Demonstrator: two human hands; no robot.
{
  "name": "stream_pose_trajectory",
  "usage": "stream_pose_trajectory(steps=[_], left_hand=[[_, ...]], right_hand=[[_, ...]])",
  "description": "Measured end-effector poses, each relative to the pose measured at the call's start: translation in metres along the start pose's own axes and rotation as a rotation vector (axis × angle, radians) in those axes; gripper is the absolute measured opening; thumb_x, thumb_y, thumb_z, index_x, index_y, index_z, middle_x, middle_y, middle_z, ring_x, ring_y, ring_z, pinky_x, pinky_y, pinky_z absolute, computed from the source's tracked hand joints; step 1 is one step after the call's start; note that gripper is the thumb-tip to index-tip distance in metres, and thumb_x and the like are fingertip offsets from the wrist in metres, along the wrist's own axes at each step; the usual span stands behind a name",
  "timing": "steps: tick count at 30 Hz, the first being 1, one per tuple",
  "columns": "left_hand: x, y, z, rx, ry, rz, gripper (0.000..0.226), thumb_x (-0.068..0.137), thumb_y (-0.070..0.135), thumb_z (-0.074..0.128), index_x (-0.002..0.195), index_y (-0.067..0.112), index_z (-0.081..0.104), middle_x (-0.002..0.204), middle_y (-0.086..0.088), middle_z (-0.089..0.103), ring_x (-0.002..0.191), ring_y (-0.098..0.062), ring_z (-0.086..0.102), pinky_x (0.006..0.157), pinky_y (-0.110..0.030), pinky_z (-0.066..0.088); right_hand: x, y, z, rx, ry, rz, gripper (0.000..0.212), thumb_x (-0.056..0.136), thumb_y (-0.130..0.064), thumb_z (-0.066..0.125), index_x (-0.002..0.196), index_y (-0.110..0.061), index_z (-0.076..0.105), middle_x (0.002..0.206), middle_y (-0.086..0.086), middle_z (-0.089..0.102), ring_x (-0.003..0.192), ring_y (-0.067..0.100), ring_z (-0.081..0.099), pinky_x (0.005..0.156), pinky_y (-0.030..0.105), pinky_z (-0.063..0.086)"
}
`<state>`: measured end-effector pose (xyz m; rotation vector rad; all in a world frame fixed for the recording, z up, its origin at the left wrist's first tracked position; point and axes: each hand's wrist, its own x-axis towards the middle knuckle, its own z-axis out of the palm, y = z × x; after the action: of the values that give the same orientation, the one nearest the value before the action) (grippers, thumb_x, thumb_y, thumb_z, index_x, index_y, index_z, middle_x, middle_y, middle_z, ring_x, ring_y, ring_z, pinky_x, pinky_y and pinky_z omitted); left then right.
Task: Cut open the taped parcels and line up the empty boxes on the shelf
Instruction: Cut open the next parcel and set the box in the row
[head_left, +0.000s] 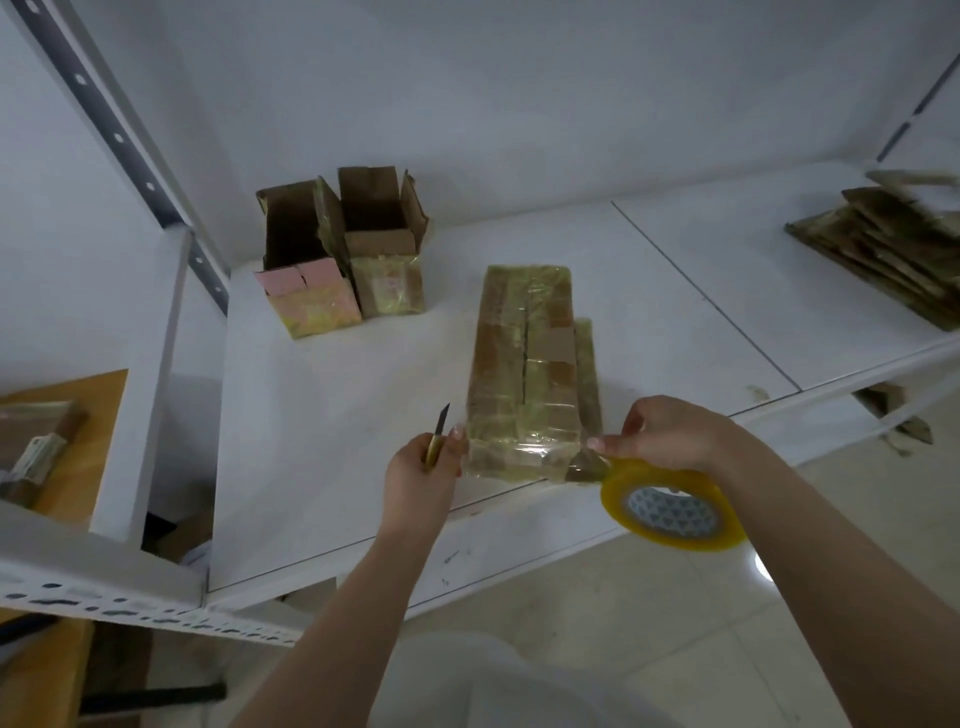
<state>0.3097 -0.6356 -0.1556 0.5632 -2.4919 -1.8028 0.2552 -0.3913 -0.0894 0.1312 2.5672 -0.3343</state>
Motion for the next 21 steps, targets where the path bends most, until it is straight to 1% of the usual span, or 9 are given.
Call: stream_pose_trajectory(steps=[2, 4, 6, 8, 10, 12, 15, 18, 21], left_hand=[[-0.002, -0.001, 0.004, -0.003, 0.018, 0.000, 0.041, 0.098, 0.038, 0.053, 0.064, 0.015, 0.051, 0.053, 0.009, 0.043, 0.049, -0.008, 0.037, 0.045, -0.016, 0.028], [-0.002, -0.002, 0.006, -0.001, 0.026, 0.002, 0.040, 0.098, 0.041, 0.051, 0.069, 0.014, 0.053, 0.056, 0.007, 0.046, 0.052, -0.010, 0.041, 0.049, -0.021, 0.031], [0.000, -0.005, 0.006, 0.027, 0.025, -0.010, 0.036, 0.096, 0.049, 0.049, 0.084, 0.016, 0.056, 0.067, 0.005, 0.060, 0.065, -0.016, 0.054, 0.059, -0.029, 0.038], [0.001, -0.007, 0.006, 0.131, 0.007, -0.067, 0.045, 0.090, 0.066, 0.044, 0.103, 0.024, 0.051, 0.080, 0.003, 0.066, 0.081, -0.020, 0.062, 0.072, -0.033, 0.043], [-0.002, -0.009, 0.008, 0.251, -0.025, -0.084, 0.051, 0.089, 0.072, 0.035, 0.107, 0.025, 0.047, 0.085, 0.002, 0.065, 0.087, -0.022, 0.062, 0.079, -0.036, 0.045], [-0.001, -0.010, 0.012, 0.290, -0.038, -0.065, 0.051, 0.092, 0.068, 0.030, 0.107, 0.022, 0.048, 0.087, -0.001, 0.066, 0.088, -0.024, 0.062, 0.082, -0.038, 0.048], [0.005, -0.012, 0.012, 0.256, -0.042, -0.078, 0.051, 0.095, 0.062, 0.036, 0.109, 0.015, 0.052, 0.089, -0.005, 0.067, 0.087, -0.025, 0.062, 0.080, -0.039, 0.050], [0.012, -0.012, 0.000, 0.259, -0.023, -0.089, 0.050, 0.092, 0.057, 0.051, 0.109, 0.011, 0.053, 0.090, -0.001, 0.060, 0.085, -0.022, 0.058, 0.074, -0.034, 0.045], [0.021, -0.001, -0.029, 0.289, 0.004, -0.047, 0.051, 0.088, 0.059, 0.056, 0.099, 0.010, 0.051, 0.081, 0.000, 0.056, 0.072, -0.017, 0.055, 0.063, -0.032, 0.039]], right_hand=[[0.001, 0.000, 0.002, -0.008, 0.001, 0.001, 0.071, 0.072, -0.082, 0.055, 0.107, -0.020, 0.061, 0.095, -0.003, 0.063, 0.091, 0.018, 0.061, 0.088, 0.041, 0.052], [0.001, -0.001, 0.002, -0.020, 0.004, 0.003, 0.070, 0.074, -0.081, 0.055, 0.107, -0.020, 0.061, 0.097, -0.002, 0.064, 0.092, 0.019, 0.062, 0.088, 0.040, 0.052], [0.000, -0.002, 0.002, -0.026, 0.013, 0.006, 0.068, 0.075, -0.080, 0.054, 0.106, -0.020, 0.061, 0.097, -0.001, 0.065, 0.092, 0.019, 0.062, 0.088, 0.040, 0.052], [-0.002, -0.001, 0.002, -0.022, 0.016, 0.011, 0.065, 0.078, -0.077, 0.056, 0.107, -0.019, 0.061, 0.096, -0.001, 0.065, 0.092, 0.019, 0.062, 0.087, 0.039, 0.052], [-0.005, -0.001, 0.004, -0.011, 0.022, 0.014, 0.063, 0.079, -0.075, 0.056, 0.108, -0.019, 0.061, 0.097, -0.001, 0.064, 0.093, 0.019, 0.062, 0.087, 0.038, 0.051], [-0.005, 0.000, 0.005, 0.005, 0.024, 0.017, 0.065, 0.079, -0.076, 0.056, 0.108, -0.018, 0.061, 0.099, 0.000, 0.065, 0.094, 0.020, 0.062, 0.088, 0.039, 0.051], [-0.007, -0.002, 0.005, -0.005, 0.030, 0.018, 0.065, 0.078, -0.077, 0.054, 0.107, -0.019, 0.059, 0.099, 0.000, 0.065, 0.093, 0.020, 0.063, 0.089, 0.040, 0.052], [-0.007, -0.003, 0.004, -0.015, 0.036, 0.015, 0.066, 0.078, -0.079, 0.053, 0.107, -0.020, 0.059, 0.100, 0.000, 0.066, 0.093, 0.020, 0.063, 0.089, 0.040, 0.052], [-0.008, 0.002, 0.005, 0.003, 0.046, 0.011, 0.068, 0.077, -0.079, 0.053, 0.108, -0.019, 0.061, 0.101, 0.001, 0.065, 0.094, 0.020, 0.063, 0.089, 0.041, 0.052]])
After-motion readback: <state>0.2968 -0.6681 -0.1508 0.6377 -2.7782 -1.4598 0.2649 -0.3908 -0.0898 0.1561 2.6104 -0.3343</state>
